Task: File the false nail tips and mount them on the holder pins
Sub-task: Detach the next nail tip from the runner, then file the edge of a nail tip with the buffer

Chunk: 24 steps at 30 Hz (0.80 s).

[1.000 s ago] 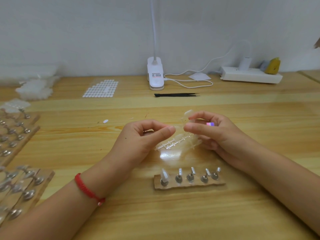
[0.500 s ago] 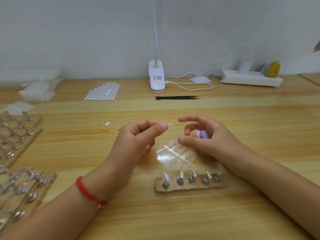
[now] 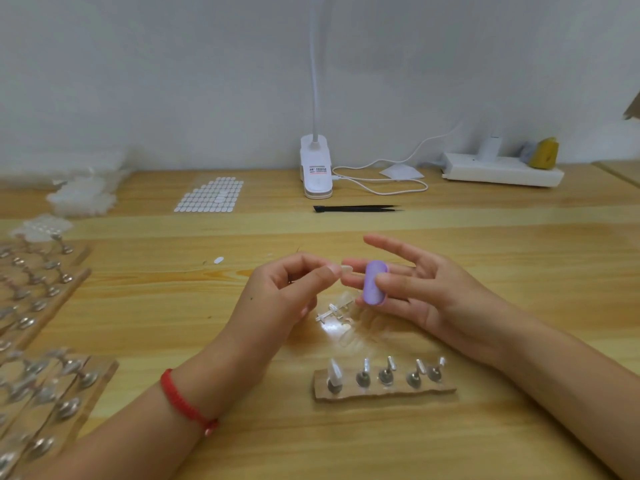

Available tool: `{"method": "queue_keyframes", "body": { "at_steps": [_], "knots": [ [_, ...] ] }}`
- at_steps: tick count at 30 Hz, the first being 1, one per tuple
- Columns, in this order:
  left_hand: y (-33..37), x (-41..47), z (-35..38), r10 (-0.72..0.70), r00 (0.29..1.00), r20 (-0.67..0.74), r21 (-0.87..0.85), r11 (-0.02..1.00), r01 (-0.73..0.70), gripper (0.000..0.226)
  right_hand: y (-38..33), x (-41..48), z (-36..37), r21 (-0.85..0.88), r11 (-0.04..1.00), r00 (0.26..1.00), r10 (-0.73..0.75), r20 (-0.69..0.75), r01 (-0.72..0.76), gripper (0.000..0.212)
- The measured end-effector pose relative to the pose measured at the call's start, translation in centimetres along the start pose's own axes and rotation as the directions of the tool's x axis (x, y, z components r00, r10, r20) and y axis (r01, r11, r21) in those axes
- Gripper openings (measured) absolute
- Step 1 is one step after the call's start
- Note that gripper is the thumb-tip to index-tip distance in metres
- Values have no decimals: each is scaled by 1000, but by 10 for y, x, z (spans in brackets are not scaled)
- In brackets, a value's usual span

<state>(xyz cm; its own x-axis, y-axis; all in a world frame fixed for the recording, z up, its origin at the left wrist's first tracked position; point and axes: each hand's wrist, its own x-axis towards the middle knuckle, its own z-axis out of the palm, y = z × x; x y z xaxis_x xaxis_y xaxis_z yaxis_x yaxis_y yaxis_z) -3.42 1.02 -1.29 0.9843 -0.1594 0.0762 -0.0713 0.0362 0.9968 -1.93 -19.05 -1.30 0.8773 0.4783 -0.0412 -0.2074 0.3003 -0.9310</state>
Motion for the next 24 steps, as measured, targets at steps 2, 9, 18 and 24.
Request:
{"method": "queue_keyframes", "body": {
  "at_steps": [2, 9, 18, 24],
  "knots": [
    [-1, 0, 0, -1, 1000, -5, 40, 999, 1, 9, -1, -1, 4, -23, 1000, 999, -3, -48, 2, 56],
    [-2, 0, 1, 47, 999, -5, 68, 997, -47, 17, -2, -1, 7, -88, 996, 997, 28, -77, -35, 36],
    [-1, -2, 5, 63, 997, 35, 91, 994, -66, 10, -2, -2, 8, -133, 991, 1000, 13, -3, -14, 34],
    [-2, -2, 6, 81, 997, -16, 125, 989, -79, 25, -2, -2, 7, -141, 990, 1000, 16, -24, -19, 34]
  ]
}}
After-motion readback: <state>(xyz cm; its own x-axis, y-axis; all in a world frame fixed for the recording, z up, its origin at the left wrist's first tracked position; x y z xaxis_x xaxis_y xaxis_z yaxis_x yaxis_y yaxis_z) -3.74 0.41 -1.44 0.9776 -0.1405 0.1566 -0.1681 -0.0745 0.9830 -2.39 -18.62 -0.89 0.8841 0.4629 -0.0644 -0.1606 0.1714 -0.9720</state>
